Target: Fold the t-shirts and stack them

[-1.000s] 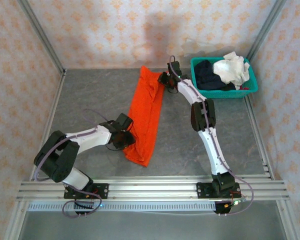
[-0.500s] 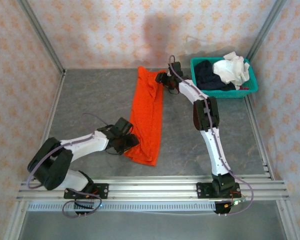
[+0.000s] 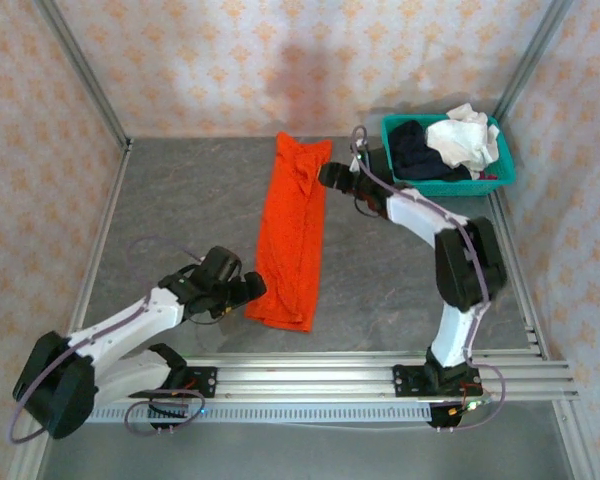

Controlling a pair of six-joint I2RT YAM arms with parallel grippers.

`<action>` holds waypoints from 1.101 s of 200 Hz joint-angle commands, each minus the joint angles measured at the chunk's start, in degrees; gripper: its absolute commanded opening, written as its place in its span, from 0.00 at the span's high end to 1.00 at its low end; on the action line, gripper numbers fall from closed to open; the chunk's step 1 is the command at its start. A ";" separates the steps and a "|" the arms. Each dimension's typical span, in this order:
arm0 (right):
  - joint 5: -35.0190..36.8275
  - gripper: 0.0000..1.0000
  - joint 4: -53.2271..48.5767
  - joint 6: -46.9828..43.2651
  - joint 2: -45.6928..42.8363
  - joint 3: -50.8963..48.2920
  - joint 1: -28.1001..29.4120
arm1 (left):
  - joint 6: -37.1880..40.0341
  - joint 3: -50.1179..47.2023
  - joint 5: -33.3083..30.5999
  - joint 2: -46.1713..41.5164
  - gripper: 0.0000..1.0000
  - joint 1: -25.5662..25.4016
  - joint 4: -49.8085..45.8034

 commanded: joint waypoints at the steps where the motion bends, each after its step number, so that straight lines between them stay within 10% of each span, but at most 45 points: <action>1: -0.54 0.25 -0.69 5.24 -7.68 -10.18 5.02 | 6.10 -1.26 -1.63 -2.93 0.06 0.70 -3.76; 85: -0.42 0.37 -9.75 33.38 -21.17 -27.41 28.29 | 8.67 -4.48 1.74 -6.15 0.00 0.66 -1.49; 220: -4.86 0.62 -4.07 40.34 -9.36 -27.67 32.41 | 8.01 -6.24 3.18 -2.38 0.00 0.70 1.80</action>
